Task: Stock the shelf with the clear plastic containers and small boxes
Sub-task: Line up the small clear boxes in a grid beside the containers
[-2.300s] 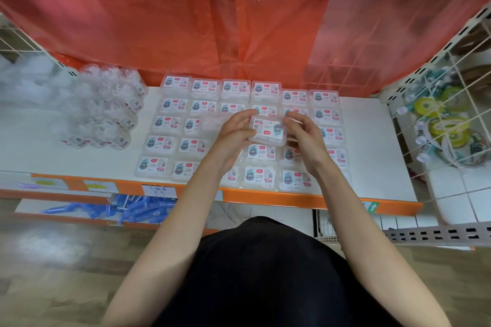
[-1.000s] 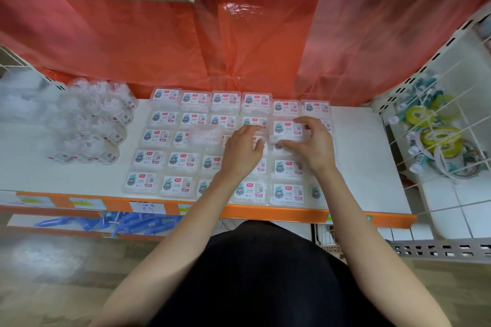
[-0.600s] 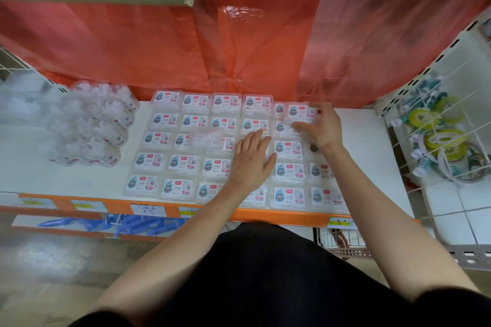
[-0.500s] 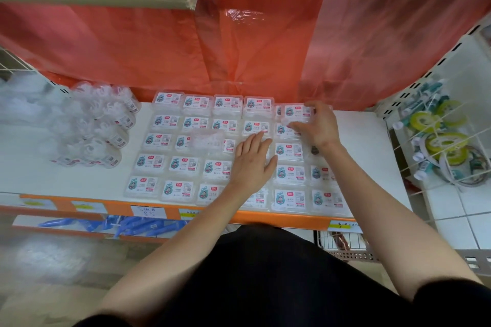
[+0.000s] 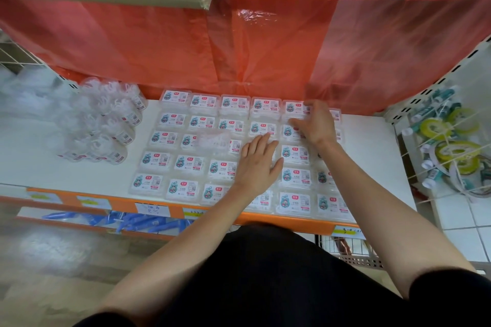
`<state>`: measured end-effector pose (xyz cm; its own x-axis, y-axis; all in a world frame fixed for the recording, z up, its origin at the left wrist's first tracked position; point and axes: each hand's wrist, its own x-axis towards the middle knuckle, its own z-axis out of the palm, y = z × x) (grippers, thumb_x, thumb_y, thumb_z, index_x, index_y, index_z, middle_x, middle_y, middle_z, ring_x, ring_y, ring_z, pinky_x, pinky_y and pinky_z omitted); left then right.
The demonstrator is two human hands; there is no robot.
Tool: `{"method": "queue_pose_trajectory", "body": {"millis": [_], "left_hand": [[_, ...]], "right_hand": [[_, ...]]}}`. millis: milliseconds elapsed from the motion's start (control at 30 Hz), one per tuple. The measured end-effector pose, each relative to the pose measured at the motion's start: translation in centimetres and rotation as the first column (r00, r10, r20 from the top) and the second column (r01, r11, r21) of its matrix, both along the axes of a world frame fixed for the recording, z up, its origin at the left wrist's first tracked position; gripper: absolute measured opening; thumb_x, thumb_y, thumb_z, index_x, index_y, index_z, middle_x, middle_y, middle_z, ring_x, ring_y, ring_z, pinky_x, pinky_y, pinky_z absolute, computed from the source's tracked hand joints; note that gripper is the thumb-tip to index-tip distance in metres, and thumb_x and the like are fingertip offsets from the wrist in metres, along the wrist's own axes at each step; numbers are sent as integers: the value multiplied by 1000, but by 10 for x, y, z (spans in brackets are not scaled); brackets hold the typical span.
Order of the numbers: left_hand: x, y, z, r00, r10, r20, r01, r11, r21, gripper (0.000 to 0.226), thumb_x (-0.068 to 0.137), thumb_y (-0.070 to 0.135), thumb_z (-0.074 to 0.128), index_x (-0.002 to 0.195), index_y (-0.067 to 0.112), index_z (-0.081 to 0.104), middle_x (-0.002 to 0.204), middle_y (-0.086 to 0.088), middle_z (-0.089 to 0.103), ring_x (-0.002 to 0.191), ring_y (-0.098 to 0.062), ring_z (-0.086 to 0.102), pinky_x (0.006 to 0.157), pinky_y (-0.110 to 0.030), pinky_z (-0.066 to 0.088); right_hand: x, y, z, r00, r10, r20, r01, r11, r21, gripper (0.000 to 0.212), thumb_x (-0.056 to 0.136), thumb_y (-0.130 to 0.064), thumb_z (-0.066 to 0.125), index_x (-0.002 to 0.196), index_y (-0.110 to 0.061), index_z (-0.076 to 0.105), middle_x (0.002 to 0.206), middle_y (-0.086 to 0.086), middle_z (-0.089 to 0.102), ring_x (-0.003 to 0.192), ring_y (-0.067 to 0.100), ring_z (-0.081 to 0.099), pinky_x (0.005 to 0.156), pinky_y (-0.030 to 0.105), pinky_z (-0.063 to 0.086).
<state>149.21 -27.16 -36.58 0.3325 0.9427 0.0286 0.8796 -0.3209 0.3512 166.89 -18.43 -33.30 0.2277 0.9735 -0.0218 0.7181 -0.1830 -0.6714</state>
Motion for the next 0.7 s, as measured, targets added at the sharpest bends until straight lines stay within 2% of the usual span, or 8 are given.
{"method": "queue_pose_trajectory", "body": {"millis": [167, 300, 433, 533, 567, 633, 667, 700], "left_hand": [[-1, 0, 1, 1000, -2, 21, 2, 1000, -6, 66, 94, 55, 17, 144, 19, 41, 157, -4, 29, 147, -22, 19, 118, -40, 14], [0, 4, 5, 998, 13, 68, -11, 999, -43, 52, 102, 47, 32, 144, 19, 41, 158, -2, 26, 147, -19, 15, 118, -36, 8], [1, 8, 14, 990, 33, 137, -27, 999, -44, 47, 101, 40, 42, 141, 16, 45, 153, -4, 34, 144, -20, 21, 116, -33, 11], [-8, 12, 27, 979, 35, 201, -34, 999, -10, 42, 97, 30, 52, 136, 13, 51, 150, -6, 38, 142, -22, 25, 116, -36, 15], [-15, 14, 32, 974, 45, 221, -50, 999, 20, 41, 95, 26, 55, 134, 13, 53, 149, -7, 39, 141, -23, 26, 116, -37, 17], [-34, 19, 42, 965, 83, 247, -102, 993, 65, 43, 92, 25, 61, 133, 15, 54, 150, -6, 38, 141, -23, 26, 117, -37, 15], [-45, 21, 46, 964, 106, 244, -125, 990, 64, 47, 90, 26, 63, 135, 17, 52, 152, -4, 36, 143, -23, 22, 116, -36, 10], [-57, 23, 47, 966, 125, 226, -138, 990, 42, 53, 89, 29, 65, 138, 19, 49, 154, -2, 32, 145, -22, 17, 116, -35, 6]], "right_hand": [[1, -6, 1, 997, -24, 70, 23, 1000, 11, 61, 78, -34, 78, 131, -15, 53, 150, 6, 38, 134, 27, 43, 113, 41, 35], [2, -20, 7, 998, -68, 8, 67, 992, 104, 49, 81, -25, 74, 127, -13, 58, 147, 5, 40, 133, 22, 42, 110, 32, 30], [-11, -40, 6, 984, -111, -142, 141, 963, 229, 37, 81, -22, 68, 116, -13, 63, 141, 10, 46, 129, 25, 47, 109, 34, 37], [-24, -54, 6, 979, -87, -185, 134, 957, 256, 33, 84, -19, 64, 116, -10, 63, 142, 14, 45, 125, 19, 47, 102, 8, 32], [-27, -58, 5, 981, -65, -184, 112, 960, 258, 32, 85, -19, 62, 115, -10, 64, 142, 13, 45, 123, 17, 47, 101, 9, 33], [-33, -65, 2, 983, -15, -182, 62, 964, 260, 31, 85, -23, 60, 114, -12, 66, 140, 10, 46, 127, 20, 47, 105, 31, 43], [-36, -68, 0, 982, 0, -186, 49, 966, 255, 29, 86, -22, 61, 113, -13, 66, 138, 8, 47, 128, 22, 47, 104, 37, 44], [-38, -71, -2, 981, 6, -191, 42, 969, 245, 27, 88, -18, 62, 113, -12, 67, 136, 8, 48, 127, 22, 48, 105, 35, 42]]}}
